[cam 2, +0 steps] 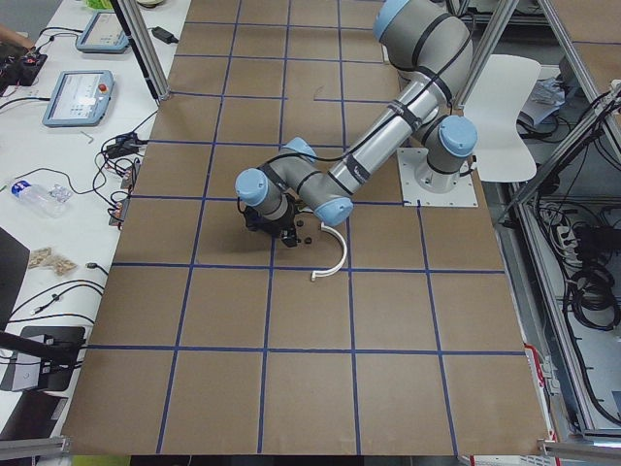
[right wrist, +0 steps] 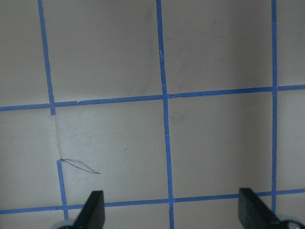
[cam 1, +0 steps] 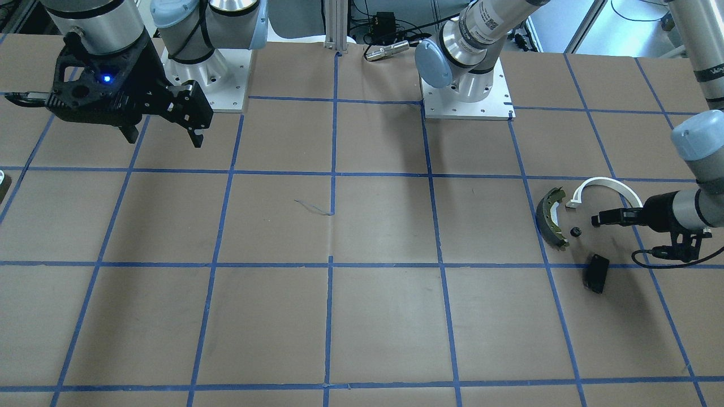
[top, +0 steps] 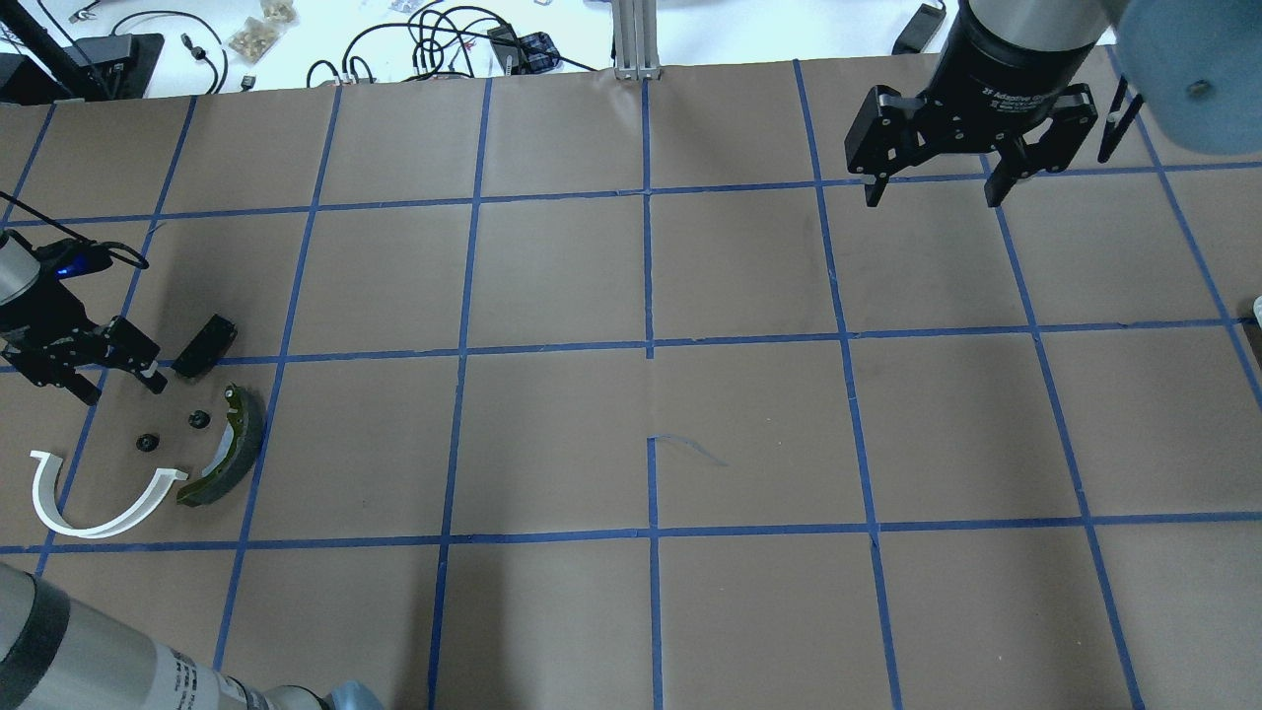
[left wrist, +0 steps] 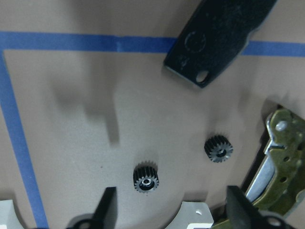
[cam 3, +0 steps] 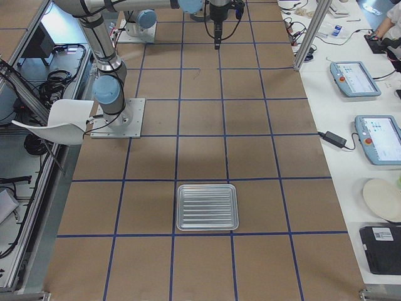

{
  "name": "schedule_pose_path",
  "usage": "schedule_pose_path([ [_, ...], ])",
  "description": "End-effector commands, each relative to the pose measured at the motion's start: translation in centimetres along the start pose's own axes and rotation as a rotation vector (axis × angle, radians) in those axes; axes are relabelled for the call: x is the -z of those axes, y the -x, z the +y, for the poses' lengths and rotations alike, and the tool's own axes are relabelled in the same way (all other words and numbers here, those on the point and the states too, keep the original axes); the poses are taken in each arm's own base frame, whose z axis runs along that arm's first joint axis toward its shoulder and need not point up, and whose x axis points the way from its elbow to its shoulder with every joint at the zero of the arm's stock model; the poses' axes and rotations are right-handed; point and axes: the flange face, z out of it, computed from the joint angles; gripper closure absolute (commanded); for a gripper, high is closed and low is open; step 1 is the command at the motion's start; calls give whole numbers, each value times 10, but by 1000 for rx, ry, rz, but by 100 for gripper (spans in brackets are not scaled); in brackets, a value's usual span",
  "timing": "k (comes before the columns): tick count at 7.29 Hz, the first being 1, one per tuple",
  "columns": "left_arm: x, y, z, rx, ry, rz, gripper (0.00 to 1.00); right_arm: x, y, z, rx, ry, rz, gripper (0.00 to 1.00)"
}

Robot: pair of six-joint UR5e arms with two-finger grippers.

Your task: Place bearing gear from tray to pile

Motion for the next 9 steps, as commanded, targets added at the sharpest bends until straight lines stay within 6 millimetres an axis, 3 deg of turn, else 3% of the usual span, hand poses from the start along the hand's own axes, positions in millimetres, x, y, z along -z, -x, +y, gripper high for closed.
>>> schedule_pose_path([
  [1, 88, -97, -16, 30, -127, -72, 0, 0, 0, 0, 0, 0, 0, 0],
  [2, 111, -156, -18, 90, -181, -31, 0, 0, 0, 0, 2, 0, 0, 0],
  [4, 125, -285, -11, 93, -228, -59, 0, 1, 0, 0, 2, 0, 0, 0],
  [5, 125, -339, 0, 79, -243, -72, 0, 0, 0, 0, 2, 2, 0, 0],
  [6, 128, -366, 14, 45, -256, -80, 0, 0, 0, 0, 2, 2, 0, 0],
  [8, 135, -386, 47, 13, -275, -71, 0, 0, 0, 0, 2, 2, 0, 0],
  [9, 125, -402, 61, -15, -265, -86, 0, 0, 0, 0, 2, 2, 0, 0],
])
